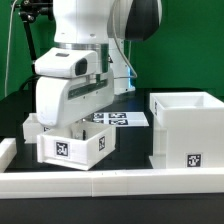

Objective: Assemble drawer

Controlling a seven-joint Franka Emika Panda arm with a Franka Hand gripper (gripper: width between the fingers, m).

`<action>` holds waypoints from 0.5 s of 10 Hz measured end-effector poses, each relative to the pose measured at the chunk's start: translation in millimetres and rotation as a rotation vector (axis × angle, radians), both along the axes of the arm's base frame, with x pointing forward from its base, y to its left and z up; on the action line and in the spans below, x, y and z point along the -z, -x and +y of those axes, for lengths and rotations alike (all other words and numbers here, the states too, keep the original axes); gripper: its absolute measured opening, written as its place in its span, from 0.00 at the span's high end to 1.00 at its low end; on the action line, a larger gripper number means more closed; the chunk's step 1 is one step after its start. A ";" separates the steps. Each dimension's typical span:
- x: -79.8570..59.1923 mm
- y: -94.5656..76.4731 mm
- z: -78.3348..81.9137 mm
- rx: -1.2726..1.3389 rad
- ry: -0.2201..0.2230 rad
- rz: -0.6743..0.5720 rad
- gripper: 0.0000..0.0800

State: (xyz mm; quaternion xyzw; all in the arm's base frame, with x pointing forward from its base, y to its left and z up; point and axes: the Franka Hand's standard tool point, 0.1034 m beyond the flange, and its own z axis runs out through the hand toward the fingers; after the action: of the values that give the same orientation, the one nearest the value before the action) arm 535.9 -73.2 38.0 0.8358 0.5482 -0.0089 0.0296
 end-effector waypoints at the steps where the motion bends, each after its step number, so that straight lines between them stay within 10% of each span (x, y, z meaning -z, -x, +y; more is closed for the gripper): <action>1: 0.9 0.7 4.2 -0.105 0.015 0.013 0.95; 5: 6.2 7.4 10.6 -0.471 0.060 0.064 0.95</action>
Offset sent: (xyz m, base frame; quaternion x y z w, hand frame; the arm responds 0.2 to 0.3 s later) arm -0.0088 0.0188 -0.0042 0.0065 -0.0159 -0.2313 0.9727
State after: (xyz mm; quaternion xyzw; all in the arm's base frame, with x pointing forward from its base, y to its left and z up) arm 528.4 -62.6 31.7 0.6828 0.7283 -0.0444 0.0382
